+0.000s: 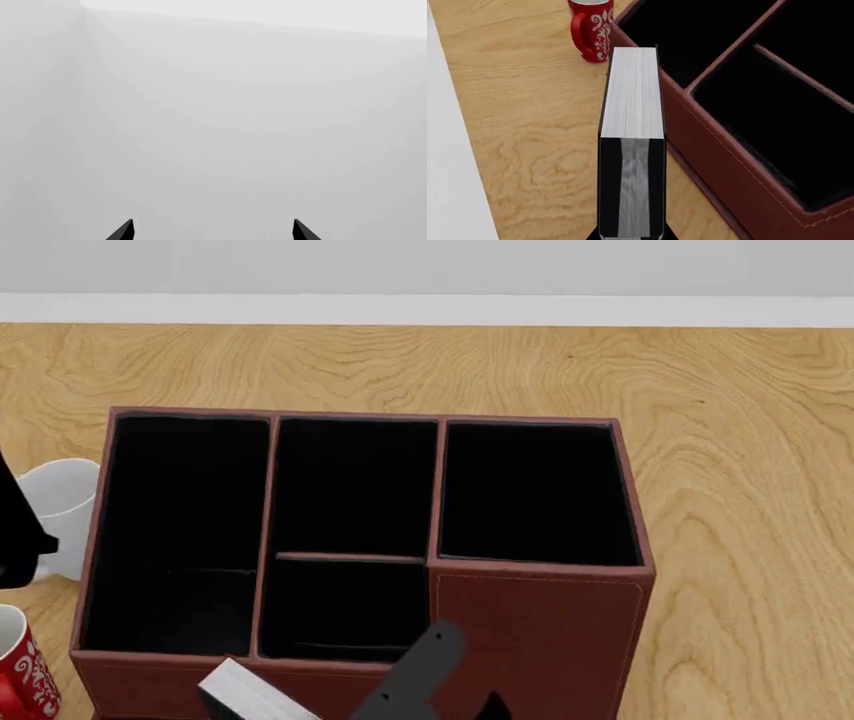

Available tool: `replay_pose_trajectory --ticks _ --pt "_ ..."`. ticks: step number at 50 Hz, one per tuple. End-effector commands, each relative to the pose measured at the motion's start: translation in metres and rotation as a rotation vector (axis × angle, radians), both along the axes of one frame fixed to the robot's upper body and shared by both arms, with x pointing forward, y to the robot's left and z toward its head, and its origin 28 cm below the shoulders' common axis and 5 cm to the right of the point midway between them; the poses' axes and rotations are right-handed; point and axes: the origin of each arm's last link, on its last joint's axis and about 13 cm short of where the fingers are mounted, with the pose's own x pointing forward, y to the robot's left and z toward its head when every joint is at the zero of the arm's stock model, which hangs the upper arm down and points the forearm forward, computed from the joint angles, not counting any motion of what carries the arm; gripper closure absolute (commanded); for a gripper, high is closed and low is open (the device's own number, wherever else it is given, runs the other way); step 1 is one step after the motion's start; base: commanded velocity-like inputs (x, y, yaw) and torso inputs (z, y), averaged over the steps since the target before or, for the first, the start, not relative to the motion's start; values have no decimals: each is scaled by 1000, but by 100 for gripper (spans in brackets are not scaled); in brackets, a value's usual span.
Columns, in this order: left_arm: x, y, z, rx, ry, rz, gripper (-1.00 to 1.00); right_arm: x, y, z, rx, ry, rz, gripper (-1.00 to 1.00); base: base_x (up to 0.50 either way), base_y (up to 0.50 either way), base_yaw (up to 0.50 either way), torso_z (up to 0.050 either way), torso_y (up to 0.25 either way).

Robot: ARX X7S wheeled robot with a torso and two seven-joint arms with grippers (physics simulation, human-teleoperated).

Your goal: Pick up the book and place it in the right compartment of the caddy.

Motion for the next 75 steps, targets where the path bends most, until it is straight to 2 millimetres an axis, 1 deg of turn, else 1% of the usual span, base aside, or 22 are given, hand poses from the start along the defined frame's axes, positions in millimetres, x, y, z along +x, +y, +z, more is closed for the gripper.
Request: replay_pose_trajectory --ticks 1,17,21,28,32,46,50,57,60,61,64,65,67,74,75 --pt "-2 1 2 4 -7 6 -100 -10 -3 25 39 -77 19 100 0 0 0 0 0" --pt "-1 0 2 5 -6 8 -100 -21 -7 67 126 -182 24 100 0 0 0 0 1" --pt "-2 1 1 3 -6 11 -100 -27 -6 80 151 -221 34 100 0 0 0 0 3" --pt "-2 1 0 0 -5 12 -100 -25 -9 89 162 -261 5 100 0 0 0 0 0" --pt "-2 2 0 0 -4 14 -100 -25 -9 98 180 -293 -6 100 0 0 0 0 2" --pt "-3 1 0 -1 -4 9 -100 -26 -17 155 280 -499 -75 100 0 0 0 0 1" --pt "-2 1 0 -1 -4 7 -100 -24 -20 171 296 -547 -86 100 0 0 0 0 2" --pt "-3 1 3 -4 -16 1 -100 -12 -25 203 302 -587 -89 100 0 0 0 0 0" --pt "-3 1 3 -7 -17 0 -100 -1 -25 217 303 -589 -95 100 0 0 0 0 3" --pt "-3 1 3 -7 -18 -1 -100 7 -24 225 292 -612 -117 100 0 0 0 0 0" --pt "-3 2 6 -8 -25 -1 -100 16 -21 242 336 -580 -114 100 0 0 0 0 0" --pt "-3 2 6 -8 -27 -1 -100 20 -21 246 321 -600 -121 100 0 0 0 0 0" --pt "-3 2 7 -9 -31 -2 -100 29 -19 254 342 -574 -133 100 0 0 0 0 0" --pt "-3 3 8 -11 -36 -6 -100 67 -20 274 299 -570 -240 100 0 0 0 0 1" --pt "-3 2 8 -12 -37 -6 -100 73 -21 278 317 -540 -267 100 0 0 0 0 0"
